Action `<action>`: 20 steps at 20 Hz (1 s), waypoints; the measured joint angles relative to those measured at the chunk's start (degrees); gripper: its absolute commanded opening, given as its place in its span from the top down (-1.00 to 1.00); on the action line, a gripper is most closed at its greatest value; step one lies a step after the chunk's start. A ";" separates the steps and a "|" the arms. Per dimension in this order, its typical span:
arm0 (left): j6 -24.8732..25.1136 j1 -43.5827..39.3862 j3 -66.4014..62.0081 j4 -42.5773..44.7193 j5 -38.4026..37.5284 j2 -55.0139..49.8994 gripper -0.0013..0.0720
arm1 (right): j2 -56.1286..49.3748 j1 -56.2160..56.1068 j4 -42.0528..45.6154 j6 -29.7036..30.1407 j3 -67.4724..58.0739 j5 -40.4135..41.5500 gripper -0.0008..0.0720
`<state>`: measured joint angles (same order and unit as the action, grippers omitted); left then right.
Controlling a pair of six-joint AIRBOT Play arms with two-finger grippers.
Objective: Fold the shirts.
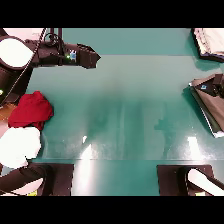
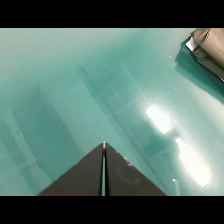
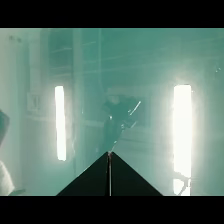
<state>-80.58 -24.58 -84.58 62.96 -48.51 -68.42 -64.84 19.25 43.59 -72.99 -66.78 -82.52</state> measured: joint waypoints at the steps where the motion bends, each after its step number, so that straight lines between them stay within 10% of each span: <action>1: 0.00 0.00 0.00 0.00 0.00 0.00 0.90 | 0.00 0.00 0.00 0.00 0.00 0.02 0.93; 18: 0.00 0.50 -0.39 0.83 1.18 0.22 0.89 | 0.00 -0.04 -0.04 0.00 0.00 -2.71 0.93; 19: -0.15 1.40 -0.90 2.47 0.72 0.57 0.75 | 0.00 -0.04 -0.07 0.00 0.00 -2.93 0.93; 20: -0.98 2.78 -1.38 5.92 -0.81 1.07 -0.07 | 0.00 -0.04 -0.04 0.00 0.00 -3.02 0.93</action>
<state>-81.56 -21.80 -85.95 68.88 -49.32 -67.35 -64.84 19.20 43.55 -72.99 -66.78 -85.54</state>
